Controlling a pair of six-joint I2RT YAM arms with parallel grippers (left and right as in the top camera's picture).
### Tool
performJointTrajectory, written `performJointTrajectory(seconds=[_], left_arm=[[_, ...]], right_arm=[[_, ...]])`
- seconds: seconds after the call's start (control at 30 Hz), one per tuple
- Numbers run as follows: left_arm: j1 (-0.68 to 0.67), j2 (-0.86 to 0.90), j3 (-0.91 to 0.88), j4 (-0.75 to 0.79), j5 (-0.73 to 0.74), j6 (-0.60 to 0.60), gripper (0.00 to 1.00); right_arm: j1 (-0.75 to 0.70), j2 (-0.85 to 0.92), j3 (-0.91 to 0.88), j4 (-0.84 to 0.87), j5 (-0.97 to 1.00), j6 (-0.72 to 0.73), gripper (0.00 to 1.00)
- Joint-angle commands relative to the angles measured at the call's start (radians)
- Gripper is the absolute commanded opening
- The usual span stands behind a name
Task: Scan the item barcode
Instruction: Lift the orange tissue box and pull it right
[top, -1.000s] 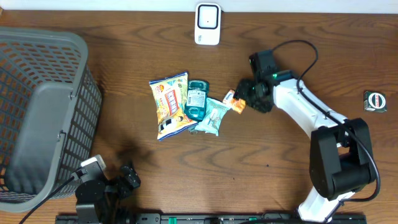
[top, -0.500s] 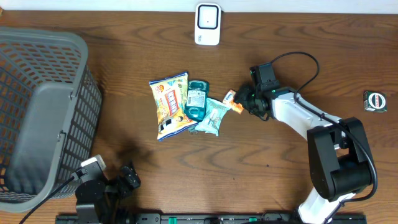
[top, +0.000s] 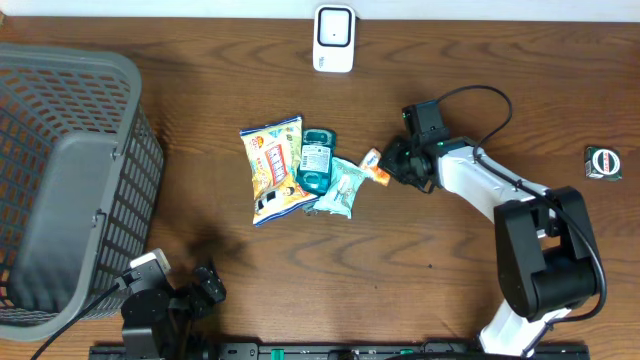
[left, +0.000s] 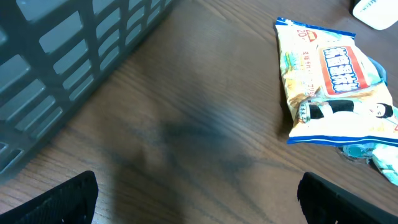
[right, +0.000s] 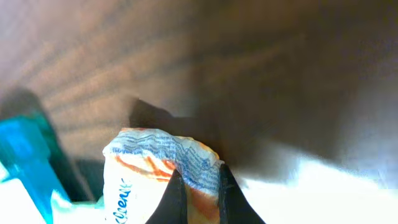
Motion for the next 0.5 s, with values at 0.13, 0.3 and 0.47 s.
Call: performJointTrajectory(seconds=[0.13,0.3,0.47], left_arm=[[0.006,-0.002,0.009,-0.012,0.013,-0.002,0.98],[0.006,-0.002,0.009,-0.012,0.013,-0.002,0.98],[0.006,-0.002,0.009,-0.012,0.013,-0.002,0.98]], right_arm=[[-0.126,-0.164,-0.054,-0.245,-0.271,-0.121,0.01],[-0.203,-0.346,-0.054,-0.416,-0.292,-0.127,0.01],[-0.211,-0.453,-0.054,-0.556,-0.43,-0.127,0.01]])
